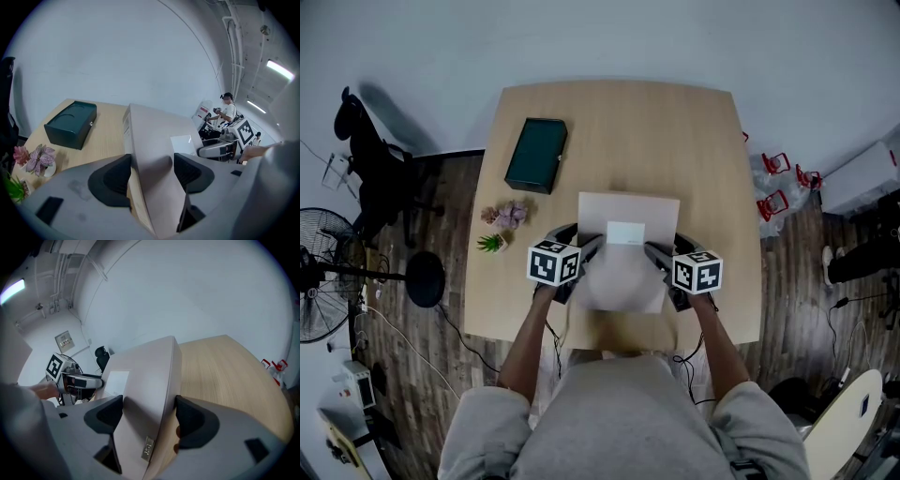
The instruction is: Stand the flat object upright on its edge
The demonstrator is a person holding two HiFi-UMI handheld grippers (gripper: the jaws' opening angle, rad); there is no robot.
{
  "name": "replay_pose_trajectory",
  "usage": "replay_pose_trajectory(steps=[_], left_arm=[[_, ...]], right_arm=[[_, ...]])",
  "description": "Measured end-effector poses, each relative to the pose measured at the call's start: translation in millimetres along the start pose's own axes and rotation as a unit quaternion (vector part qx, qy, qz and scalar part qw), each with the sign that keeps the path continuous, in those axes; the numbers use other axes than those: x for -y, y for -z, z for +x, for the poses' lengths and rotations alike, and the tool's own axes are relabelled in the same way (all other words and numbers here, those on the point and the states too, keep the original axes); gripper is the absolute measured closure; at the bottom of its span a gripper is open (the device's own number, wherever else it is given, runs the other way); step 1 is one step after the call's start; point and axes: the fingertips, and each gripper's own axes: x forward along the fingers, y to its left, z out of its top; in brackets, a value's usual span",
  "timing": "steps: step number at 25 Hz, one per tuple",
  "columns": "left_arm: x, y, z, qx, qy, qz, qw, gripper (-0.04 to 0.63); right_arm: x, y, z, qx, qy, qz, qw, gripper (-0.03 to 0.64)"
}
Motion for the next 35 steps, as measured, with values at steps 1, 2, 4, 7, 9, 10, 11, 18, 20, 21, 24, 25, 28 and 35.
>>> replay_pose_trajectory(steps=[1, 2, 4, 7, 9, 10, 11, 18, 20, 21, 24, 25, 28, 35], left_arm=[[2, -1, -2, 0.003, 0.0, 0.002, 1.0, 0.308], [4, -1, -4, 0.006, -0.001, 0.003, 1.0, 0.308], [7, -3, -8, 0.013, -0.004, 0.007, 0.9999, 0.308], [11, -5, -15, 0.027, -0.012, 0.013, 0.9995, 0.308], [16, -5, -20, 0.037, -0.017, 0.016, 0.999, 0.308], [17, -5, -23, 0.043, -0.019, 0.017, 0.9988, 0.308], [19, -5, -26, 0.047, -0.02, 0.019, 0.9985, 0.308], [28, -5, -40, 0.07, -0.027, 0.031, 0.9967, 0.308], [31, -7, -45, 0.08, -0.029, 0.032, 0.9958, 0.311], [32, -8, -48, 0.087, -0.032, 0.033, 0.9952, 0.311], [36, -14, -53, 0.104, -0.038, 0.035, 0.9933, 0.311], [37, -16, -54, 0.108, -0.04, 0.038, 0.9927, 0.311], [40, -22, -57, 0.116, -0.048, 0.054, 0.9906, 0.311], [42, -32, -63, 0.137, -0.047, 0.059, 0.9877, 0.311]], right_arm=[[-1, -1, -3, 0.003, 0.001, -0.003, 1.0, 0.261], [-3, -2, -5, 0.007, 0.003, -0.007, 1.0, 0.261], [-5, -3, -10, 0.014, 0.005, -0.015, 1.0, 0.262], [-9, -6, -16, 0.026, 0.009, -0.029, 0.999, 0.262], [-13, -7, -22, 0.035, 0.011, -0.039, 0.999, 0.264], [-15, -7, -24, 0.04, 0.013, -0.044, 0.998, 0.264], [-18, -7, -27, 0.045, 0.014, -0.049, 0.998, 0.264], [-28, -10, -41, 0.068, 0.026, -0.074, 0.995, 0.267], [-32, -13, -45, 0.076, 0.029, -0.083, 0.993, 0.269], [-34, -14, -47, 0.081, 0.03, -0.088, 0.992, 0.27], [-37, -19, -52, 0.094, 0.035, -0.101, 0.99, 0.272], [-38, -21, -54, 0.1, 0.037, -0.106, 0.989, 0.272], [-39, -27, -58, 0.114, 0.042, -0.118, 0.986, 0.273], [-41, -38, -61, 0.128, 0.049, -0.133, 0.982, 0.278]])
